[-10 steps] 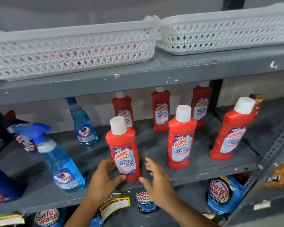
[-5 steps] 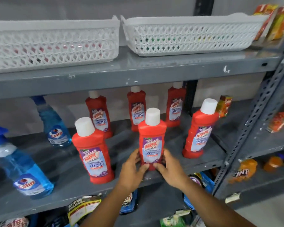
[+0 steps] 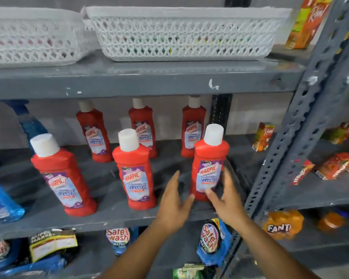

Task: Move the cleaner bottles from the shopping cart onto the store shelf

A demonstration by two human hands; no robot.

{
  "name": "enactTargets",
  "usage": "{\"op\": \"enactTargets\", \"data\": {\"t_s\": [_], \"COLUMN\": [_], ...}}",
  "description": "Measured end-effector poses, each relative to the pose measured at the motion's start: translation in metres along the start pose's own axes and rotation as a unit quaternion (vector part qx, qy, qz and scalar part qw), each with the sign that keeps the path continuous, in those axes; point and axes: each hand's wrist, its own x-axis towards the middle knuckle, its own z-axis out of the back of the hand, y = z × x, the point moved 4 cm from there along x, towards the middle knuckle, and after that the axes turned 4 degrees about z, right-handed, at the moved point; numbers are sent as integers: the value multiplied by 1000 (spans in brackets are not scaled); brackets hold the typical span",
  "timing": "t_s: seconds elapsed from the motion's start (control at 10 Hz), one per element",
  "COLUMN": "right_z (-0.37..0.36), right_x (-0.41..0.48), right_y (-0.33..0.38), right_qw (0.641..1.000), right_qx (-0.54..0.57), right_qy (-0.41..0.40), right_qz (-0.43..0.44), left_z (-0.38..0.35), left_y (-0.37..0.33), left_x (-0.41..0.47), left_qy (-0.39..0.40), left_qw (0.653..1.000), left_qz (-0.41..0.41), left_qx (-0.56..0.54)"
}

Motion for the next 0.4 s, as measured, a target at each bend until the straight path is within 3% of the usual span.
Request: {"op": "enactTargets", "data": {"t_s": [0.1, 0.2, 0.3, 0.4], "right_z": [0, 5, 7, 5], "right_x": [15, 20, 20, 10], "right_y": [-15, -31, -31, -18], "right_qw": [993, 986, 984, 991], "right_qx": [13, 14, 31, 58], "right_qy": [112, 156, 164, 112], "right_qz": [-39, -62, -62, -36], "left_z": [-26, -34, -33, -33], "left_y": [4, 5, 1, -3], "left_x": [27, 29, 26, 19], "left_qy": [29, -16, -18, 5], "left_qw": [998, 998, 997, 999], "left_qz": [61, 61, 69, 46], "left_qx": [-9, 24, 29, 16]}}
